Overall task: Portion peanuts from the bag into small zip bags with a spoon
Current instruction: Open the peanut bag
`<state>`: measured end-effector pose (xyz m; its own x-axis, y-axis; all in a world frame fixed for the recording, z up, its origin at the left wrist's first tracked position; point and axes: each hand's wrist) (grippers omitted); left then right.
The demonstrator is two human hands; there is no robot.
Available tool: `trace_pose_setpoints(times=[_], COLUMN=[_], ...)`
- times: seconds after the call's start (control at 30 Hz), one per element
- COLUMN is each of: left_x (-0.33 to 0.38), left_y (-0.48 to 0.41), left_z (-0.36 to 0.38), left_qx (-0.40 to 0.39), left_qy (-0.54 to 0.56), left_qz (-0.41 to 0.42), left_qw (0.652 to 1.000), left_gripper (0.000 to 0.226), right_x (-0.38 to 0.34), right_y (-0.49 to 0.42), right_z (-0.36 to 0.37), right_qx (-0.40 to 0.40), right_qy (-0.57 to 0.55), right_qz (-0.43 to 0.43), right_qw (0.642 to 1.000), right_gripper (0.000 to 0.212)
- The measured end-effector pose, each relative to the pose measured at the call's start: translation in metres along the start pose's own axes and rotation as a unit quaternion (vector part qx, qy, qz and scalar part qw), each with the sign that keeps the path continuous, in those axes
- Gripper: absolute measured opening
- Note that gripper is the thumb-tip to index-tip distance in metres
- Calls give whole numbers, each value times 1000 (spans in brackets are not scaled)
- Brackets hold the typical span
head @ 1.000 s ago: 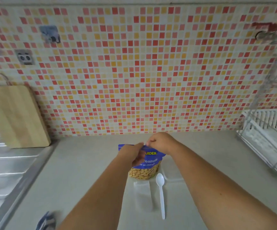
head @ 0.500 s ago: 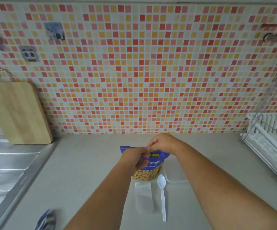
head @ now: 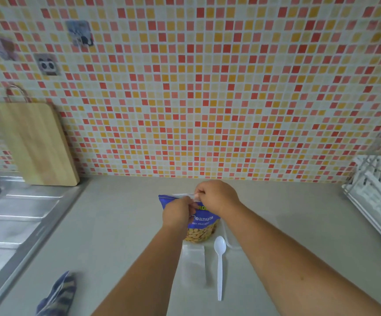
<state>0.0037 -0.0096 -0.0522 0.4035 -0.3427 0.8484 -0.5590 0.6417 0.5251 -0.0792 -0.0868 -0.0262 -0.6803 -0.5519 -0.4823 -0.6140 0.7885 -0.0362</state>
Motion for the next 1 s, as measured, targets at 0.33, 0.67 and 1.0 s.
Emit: trace_pose_setpoints(times=[0.33,0.67,1.0], left_x=[-6,18,-7], left_y=[8,-15,-5], left_z=[-4,-49,-37], left_qx=[16,10,-125], left_qy=[-40,-140,-190], left_qz=[28,75,58], left_qw=[999,987,972], left_gripper=[23,32,19], right_x=[7,15,16], right_y=[-7,0,21], right_z=[5,11,19], right_qx=[75,-4,41], right_qy=[-46,-116,-151], right_qz=[9,101,149], right_qw=[996,988,976], right_gripper=[21,23,25])
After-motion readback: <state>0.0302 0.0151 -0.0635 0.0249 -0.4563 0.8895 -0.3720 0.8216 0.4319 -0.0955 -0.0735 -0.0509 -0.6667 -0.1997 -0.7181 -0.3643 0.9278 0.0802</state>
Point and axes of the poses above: each hand's wrist, its own y-axis away from the middle knuckle, its own z-axis out of the palm, x = y × z, and after that the axes turned 6 degrees about -y, right-handed
